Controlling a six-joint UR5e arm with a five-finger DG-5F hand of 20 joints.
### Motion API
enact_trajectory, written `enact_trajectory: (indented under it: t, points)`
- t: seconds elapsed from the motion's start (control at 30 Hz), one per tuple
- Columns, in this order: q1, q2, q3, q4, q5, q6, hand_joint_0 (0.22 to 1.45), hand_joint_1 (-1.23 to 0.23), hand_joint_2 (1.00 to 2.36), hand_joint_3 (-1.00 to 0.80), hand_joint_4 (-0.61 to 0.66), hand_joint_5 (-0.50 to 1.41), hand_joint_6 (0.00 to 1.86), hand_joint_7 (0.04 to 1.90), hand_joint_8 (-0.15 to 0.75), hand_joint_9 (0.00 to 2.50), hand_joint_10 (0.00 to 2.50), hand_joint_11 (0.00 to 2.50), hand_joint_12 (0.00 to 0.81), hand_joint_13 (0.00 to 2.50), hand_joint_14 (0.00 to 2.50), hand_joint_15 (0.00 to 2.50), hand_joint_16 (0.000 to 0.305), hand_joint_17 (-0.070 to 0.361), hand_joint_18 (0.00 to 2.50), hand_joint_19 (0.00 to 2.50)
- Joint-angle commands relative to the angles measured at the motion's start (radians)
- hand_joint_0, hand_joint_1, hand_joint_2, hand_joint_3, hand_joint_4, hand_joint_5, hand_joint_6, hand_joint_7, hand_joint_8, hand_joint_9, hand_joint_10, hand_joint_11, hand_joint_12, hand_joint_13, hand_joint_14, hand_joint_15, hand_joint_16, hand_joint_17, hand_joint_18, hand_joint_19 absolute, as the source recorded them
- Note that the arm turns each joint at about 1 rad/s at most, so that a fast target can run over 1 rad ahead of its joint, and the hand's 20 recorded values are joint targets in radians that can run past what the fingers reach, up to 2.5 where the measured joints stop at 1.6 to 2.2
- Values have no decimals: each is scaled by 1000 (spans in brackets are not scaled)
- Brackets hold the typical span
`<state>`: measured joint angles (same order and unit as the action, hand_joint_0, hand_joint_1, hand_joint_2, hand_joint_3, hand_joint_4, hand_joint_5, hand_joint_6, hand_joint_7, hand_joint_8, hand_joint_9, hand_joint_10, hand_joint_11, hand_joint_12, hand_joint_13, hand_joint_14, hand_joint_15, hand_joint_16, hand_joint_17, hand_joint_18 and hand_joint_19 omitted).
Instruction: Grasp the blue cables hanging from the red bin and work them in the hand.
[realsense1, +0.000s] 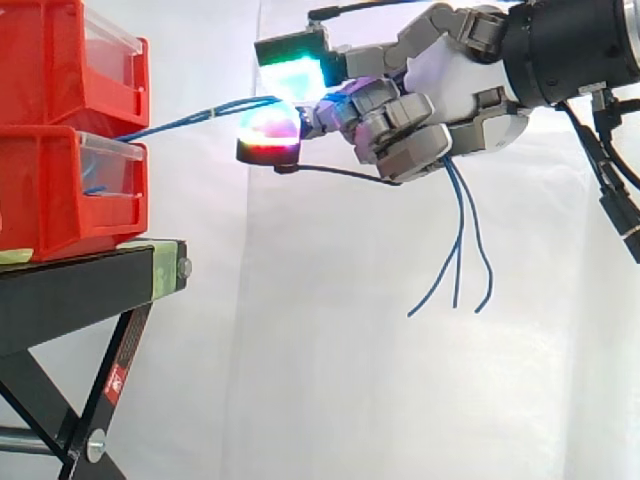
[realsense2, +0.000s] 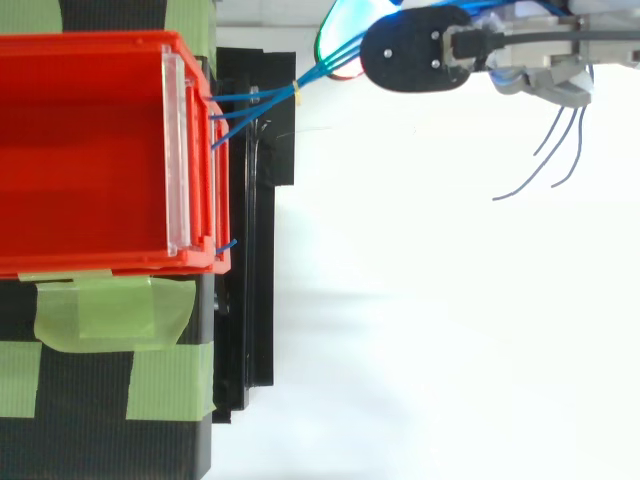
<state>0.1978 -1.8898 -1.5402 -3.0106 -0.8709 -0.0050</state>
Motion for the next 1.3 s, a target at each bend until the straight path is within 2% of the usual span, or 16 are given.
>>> enact_trajectory:
  t: [0.0, 0.07, 0.17, 0.23, 0.37, 0.5, 0.7, 0.9, 0.93, 1.0, 1.03, 1.13, 1.27]
  points:
    - [2, 0, 0, 1, 3, -13, 969, -628, 1017, -572, 306, 318, 2, 1297, 437, 481, 2500, 2500, 441, 884, 2500, 1370, 46, 103, 1558, 1594]
    - [0, 0, 0, 4, 4, -19, 951, -625, 1015, -630, 307, 317, 1, 1297, 435, 482, 2500, 2500, 440, 886, 2500, 1349, 47, 105, 1555, 1589]
    - [0, 0, 0, 25, 23, -27, 934, -623, 1014, -669, 311, 316, 2, 1295, 439, 485, 2500, 2500, 440, 886, 2500, 1351, 46, 104, 1555, 1588]
    - [0, -2, 0, 32, 35, -33, 902, -609, 1009, -786, 298, 307, 2, 1295, 440, 486, 2500, 2500, 443, 885, 2500, 1377, 46, 104, 1553, 1584]
    - [0, 0, 0, 39, 56, -46, 882, -595, 1006, -859, 294, 294, 3, 1290, 440, 486, 2500, 2500, 444, 885, 2500, 1374, 46, 104, 1547, 1571]
    - [2, -2, 0, 87, 118, -87, 899, -599, 1007, -846, 296, 295, 3, 1288, 441, 488, 2500, 2500, 441, 887, 2500, 1342, 46, 103, 1551, 1560]
    - [2, -2, 0, 113, 152, -105, 997, -612, 1012, -730, 272, 288, 2, 1279, 434, 488, 2500, 2500, 441, 896, 2500, 1373, 45, 102, 1584, 1613]
    - [3, -2, 0, 116, 152, -105, 1033, -608, 1013, -705, 271, 263, 4, 1238, 427, 481, 2500, 2500, 439, 885, 2500, 1388, 45, 101, 1577, 1631]
    - [5, 0, 0, 113, 152, -104, 1016, -596, 1012, -739, 273, 259, 4, 1232, 427, 481, 2500, 2500, 439, 886, 2500, 1396, 46, 102, 1587, 1647]
    - [6, -2, 0, 113, 152, -104, 916, -566, 1002, -951, 284, 240, 5, 1223, 431, 466, 2500, 2500, 447, 881, 2500, 1395, 46, 103, 1562, 1607]
    - [6, 0, 0, 113, 152, -102, 879, -541, 1000, -1000, 287, 233, 5, 1219, 430, 461, 2500, 2500, 447, 879, 2500, 1386, 46, 104, 1550, 1597]
    - [9, -2, 0, 110, 152, -93, 827, -472, 1000, -1000, 302, 227, 5, 1218, 442, 459, 2500, 2500, 451, 871, 2500, 1359, 48, 108, 1524, 1516]
    - [12, -2, 0, 98, 148, -75, 896, -558, 1000, -978, 300, 225, 5, 1219, 443, 455, 2500, 2500, 447, 866, 2500, 1354, 47, 105, 1518, 1528]
